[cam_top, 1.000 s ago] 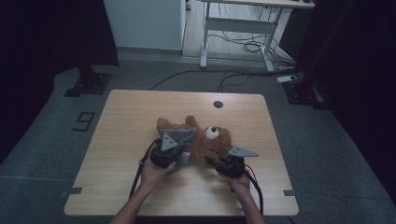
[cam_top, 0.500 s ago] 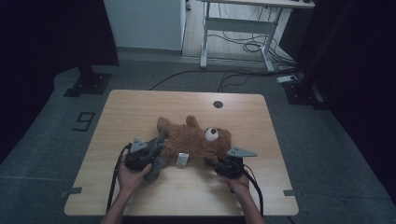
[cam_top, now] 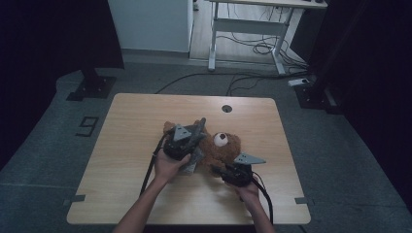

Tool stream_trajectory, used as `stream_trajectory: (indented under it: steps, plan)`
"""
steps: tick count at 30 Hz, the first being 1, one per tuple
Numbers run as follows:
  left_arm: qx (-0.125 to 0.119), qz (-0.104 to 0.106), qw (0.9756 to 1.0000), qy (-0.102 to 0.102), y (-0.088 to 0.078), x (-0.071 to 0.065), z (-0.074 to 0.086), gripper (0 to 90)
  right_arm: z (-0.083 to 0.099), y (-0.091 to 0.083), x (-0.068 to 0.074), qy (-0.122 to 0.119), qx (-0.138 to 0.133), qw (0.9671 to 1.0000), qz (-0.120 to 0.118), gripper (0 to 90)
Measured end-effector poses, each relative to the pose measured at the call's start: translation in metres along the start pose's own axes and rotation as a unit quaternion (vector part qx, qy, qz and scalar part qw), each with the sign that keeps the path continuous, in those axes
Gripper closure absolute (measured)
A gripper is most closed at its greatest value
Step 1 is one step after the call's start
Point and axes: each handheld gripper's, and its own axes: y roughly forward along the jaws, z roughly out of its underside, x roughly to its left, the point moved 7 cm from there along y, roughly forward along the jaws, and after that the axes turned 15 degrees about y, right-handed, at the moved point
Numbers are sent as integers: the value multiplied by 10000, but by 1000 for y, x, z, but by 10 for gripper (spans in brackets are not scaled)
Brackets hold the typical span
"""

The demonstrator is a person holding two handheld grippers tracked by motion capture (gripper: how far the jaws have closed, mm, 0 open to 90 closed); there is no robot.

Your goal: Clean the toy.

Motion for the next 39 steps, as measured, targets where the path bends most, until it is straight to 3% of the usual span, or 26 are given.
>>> stream_trajectory:
  steps: [1,4,5,6,7,8,9,11,15,18,21,28,29,30,31,33,37,39]
  plan:
    - [220,110,9997,-36,15,-4,8,767,1,0,1,-16,14,10000,-8,679]
    - [216,93,9997,-83,22,-6,17,767,2,1,2,-66,72,10000,-17,651]
    - [171,92,9997,-134,22,-7,22,770,1,0,3,-162,87,9998,-8,564]
    - [171,92,9997,-134,22,-7,22,771,1,0,3,-162,87,9998,-8,564]
    - [199,100,9997,-116,20,-8,25,772,-3,-5,3,-186,61,9998,25,452]
    - [199,100,9997,-116,20,-8,25,773,-3,-5,3,-186,61,9998,25,452]
    - [247,118,9996,-79,19,-10,26,773,-14,-19,2,-166,-167,9997,81,364]
    - [264,121,9996,-45,18,-12,27,773,-18,-25,0,-163,-279,9994,148,334]
    - [187,204,9996,-107,15,-15,34,774,-40,-62,-23,-52,-844,9939,714,238]
    - [172,220,9996,-108,14,-16,35,774,-40,-67,-33,3,-814,9929,865,210]
    - [181,215,9996,-79,13,-18,36,774,-30,-55,-52,241,-545,9925,1064,177]
    - [176,224,9996,-82,11,-20,37,773,-14,-32,-57,271,-108,9939,1061,197]
    - [177,242,9995,-91,11,-20,37,773,-9,-28,-59,246,-13,9942,1047,331]
    - [177,242,9995,-91,11,-20,37,773,-9,-28,-59,246,-13,9942,1047,331]
    - [179,252,9995,-103,11,-20,37,773,-6,-27,-59,244,-15,9959,870,467]
    - [158,271,9994,-112,8,-21,34,772,-7,-28,-59,307,-22,9962,810,547]
    - [124,252,9996,-25,1,-22,20,773,-7,-28,-59,395,11,9965,740,611]
    - [-95,262,9996,63,-7,-27,-4,773,-8,-27,-60,471,-22,9965,695,629]
